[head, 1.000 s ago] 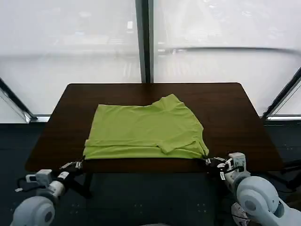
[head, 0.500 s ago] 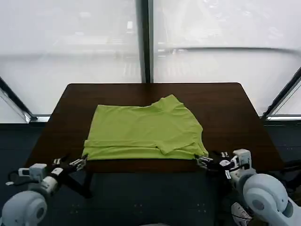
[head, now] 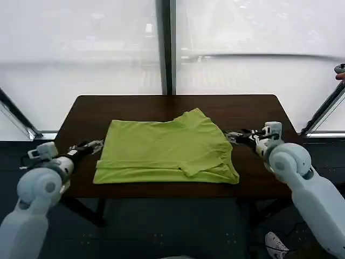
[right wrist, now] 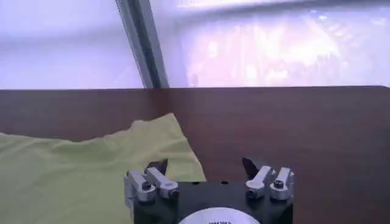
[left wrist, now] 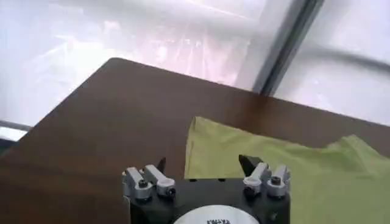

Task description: Fold and organize the clothes.

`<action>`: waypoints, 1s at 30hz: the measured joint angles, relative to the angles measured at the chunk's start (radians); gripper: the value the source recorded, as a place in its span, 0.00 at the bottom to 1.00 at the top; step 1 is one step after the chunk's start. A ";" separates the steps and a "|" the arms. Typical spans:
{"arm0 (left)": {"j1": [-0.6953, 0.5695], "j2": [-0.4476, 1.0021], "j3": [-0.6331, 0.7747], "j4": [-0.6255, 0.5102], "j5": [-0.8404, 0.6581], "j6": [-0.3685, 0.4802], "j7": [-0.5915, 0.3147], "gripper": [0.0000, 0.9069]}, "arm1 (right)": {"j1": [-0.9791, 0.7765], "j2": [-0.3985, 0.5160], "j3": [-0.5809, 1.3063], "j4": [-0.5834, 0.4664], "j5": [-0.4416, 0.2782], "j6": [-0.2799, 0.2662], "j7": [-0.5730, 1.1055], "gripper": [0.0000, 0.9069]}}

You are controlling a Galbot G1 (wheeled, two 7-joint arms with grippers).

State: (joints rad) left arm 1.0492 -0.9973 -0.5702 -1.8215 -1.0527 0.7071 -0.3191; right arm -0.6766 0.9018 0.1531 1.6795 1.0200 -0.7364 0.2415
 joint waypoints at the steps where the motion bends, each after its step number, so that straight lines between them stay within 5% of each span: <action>1: -0.028 -0.003 0.018 0.026 0.001 -0.002 0.002 0.97 | 0.026 0.013 -0.015 -0.029 -0.010 0.000 -0.017 0.97; 8: -0.222 -0.031 0.139 0.223 0.038 -0.002 0.045 0.97 | 0.162 0.113 -0.101 -0.238 -0.111 0.000 -0.118 0.97; 15: -0.320 -0.049 0.192 0.369 0.074 -0.001 0.082 0.97 | 0.212 0.189 -0.117 -0.382 -0.123 0.000 -0.137 0.97; 30: -0.371 -0.073 0.230 0.451 0.100 0.003 0.080 0.97 | 0.258 0.251 -0.141 -0.476 -0.113 0.000 -0.100 0.94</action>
State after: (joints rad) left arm 0.6781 -1.0708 -0.3404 -1.3703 -0.9524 0.7096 -0.2392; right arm -0.4188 1.1526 0.0118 1.2039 0.9071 -0.7365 0.1414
